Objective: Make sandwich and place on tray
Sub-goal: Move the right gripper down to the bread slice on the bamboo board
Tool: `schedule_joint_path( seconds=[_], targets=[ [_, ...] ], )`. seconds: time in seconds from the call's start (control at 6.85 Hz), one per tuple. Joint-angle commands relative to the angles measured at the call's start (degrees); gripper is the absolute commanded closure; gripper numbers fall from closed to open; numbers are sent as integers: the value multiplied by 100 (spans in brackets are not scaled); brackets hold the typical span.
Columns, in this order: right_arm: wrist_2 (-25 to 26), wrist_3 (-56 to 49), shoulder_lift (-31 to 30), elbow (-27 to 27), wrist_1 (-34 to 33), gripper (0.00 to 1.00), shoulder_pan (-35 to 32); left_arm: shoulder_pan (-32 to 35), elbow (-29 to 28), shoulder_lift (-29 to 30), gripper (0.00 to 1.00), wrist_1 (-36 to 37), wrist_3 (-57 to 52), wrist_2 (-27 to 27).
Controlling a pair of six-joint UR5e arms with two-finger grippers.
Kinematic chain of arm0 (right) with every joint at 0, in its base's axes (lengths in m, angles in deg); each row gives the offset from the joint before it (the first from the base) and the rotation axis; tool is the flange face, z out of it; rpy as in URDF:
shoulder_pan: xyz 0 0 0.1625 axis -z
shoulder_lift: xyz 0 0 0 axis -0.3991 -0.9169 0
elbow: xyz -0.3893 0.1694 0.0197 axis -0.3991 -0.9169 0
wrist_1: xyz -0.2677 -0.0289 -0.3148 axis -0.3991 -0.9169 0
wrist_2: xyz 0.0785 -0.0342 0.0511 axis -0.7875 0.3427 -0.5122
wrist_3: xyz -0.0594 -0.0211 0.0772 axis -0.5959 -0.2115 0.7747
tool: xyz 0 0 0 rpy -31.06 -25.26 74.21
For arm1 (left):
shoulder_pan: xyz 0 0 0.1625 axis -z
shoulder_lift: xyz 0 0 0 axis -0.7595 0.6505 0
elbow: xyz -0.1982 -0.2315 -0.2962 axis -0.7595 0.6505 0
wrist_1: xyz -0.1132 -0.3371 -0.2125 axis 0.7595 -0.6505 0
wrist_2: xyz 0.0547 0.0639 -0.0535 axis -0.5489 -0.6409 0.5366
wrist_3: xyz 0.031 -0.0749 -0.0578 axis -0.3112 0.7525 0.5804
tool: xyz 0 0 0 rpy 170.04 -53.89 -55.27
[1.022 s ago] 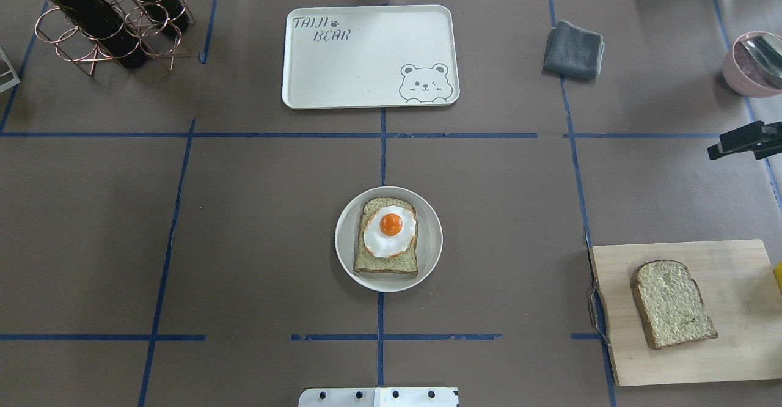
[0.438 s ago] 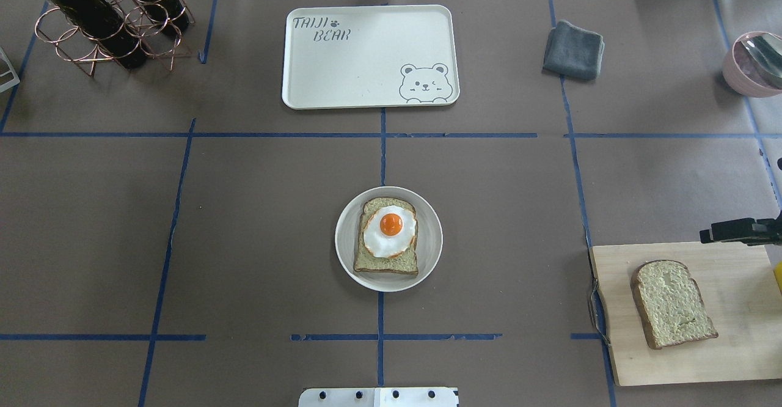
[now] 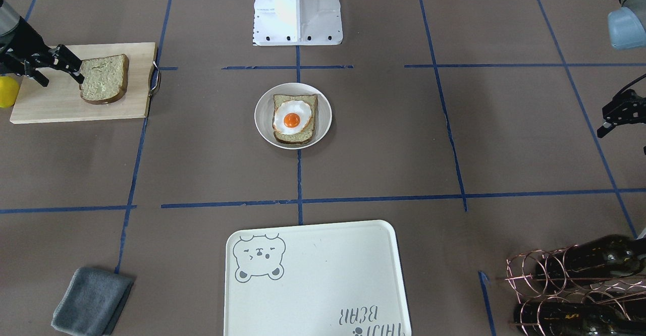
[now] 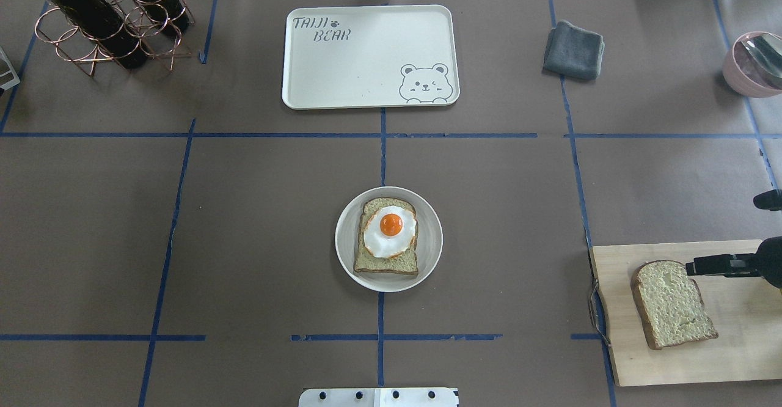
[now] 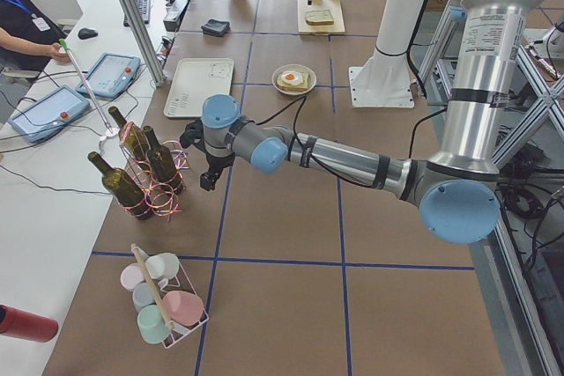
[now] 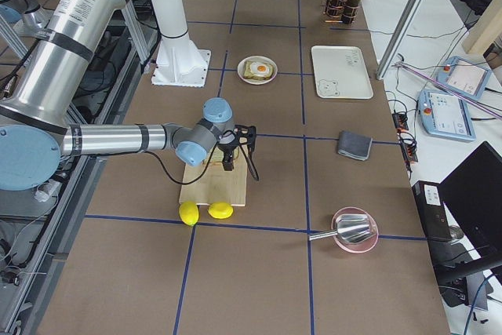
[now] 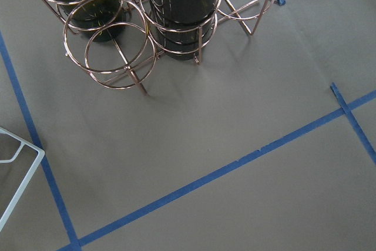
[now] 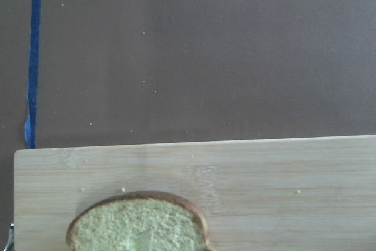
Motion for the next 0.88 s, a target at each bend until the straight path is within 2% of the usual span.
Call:
schedule_joint_path(
  seconds=[0.0,0.29,0.44,0.58,0.73],
  targets=[
    [532,337,-126,-86,346,1,737,0,-14,0,0,-43,1,0],
    [543,355,-179,-472,933,4,810,0,-23,-9,0,-43,1,9],
    [543,355,-179,-473,935,9,810,0,-23,-9,0,-43,1,9],
    [517,390,-179,-473,935,28,810,0,-40,0,0,-43,1,9],
    [490,390,-179,-473,935,55,801,0,-58,0,0,-52,1,0]
  ],
)
